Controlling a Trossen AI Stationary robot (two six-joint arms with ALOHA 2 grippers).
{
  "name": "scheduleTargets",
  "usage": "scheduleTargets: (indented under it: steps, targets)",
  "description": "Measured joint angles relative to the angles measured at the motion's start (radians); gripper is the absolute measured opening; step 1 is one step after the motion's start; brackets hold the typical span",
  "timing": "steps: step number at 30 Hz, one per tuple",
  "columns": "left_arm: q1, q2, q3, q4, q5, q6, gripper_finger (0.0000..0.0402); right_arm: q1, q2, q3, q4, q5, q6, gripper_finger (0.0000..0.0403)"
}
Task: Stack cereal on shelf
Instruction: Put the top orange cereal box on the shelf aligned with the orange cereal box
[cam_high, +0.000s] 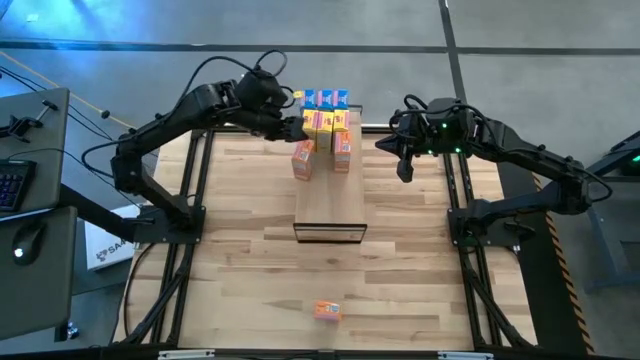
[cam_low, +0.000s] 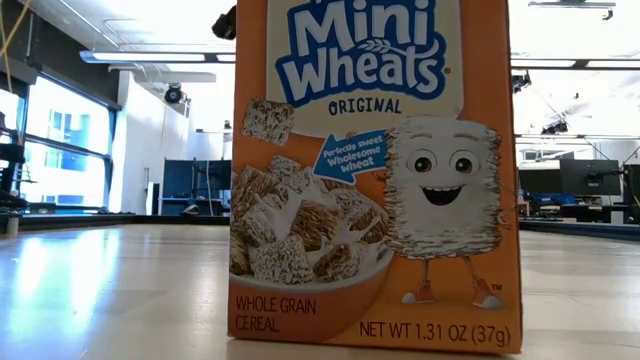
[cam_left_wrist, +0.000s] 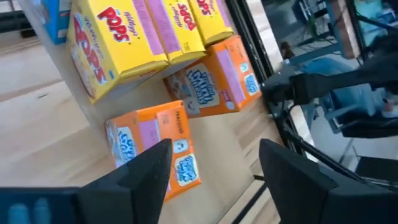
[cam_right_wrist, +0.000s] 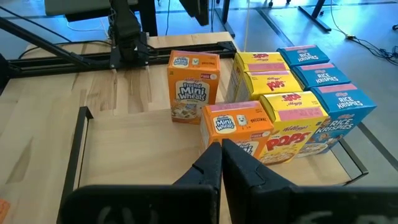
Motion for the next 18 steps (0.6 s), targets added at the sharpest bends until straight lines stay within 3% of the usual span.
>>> scheduleTargets:
  steps: [4,8,10,18]
  targets:
    - [-0.025,-0.041,0.0,-0.041,-0.007,0.129,0.0171,0.0,0.0,0.0,0.0,0.005,0.001,0.0]
    - [-0.128,-0.103,-0.037,-0.162,-0.154,0.207,0.0053,0.0,0.0,0.0,0.0,0.025,0.008,0.0]
    - [-0.177,-0.14,-0.104,-0.148,-0.211,0.204,0.0014,0.0,0.0,0.0,0.0,0.029,0.011,0.0]
    - [-0.28,-0.279,-0.471,0.161,-0.229,0.199,0.0003,0.0,0.0,0.0,0.009,0.03,0.026,0.0]
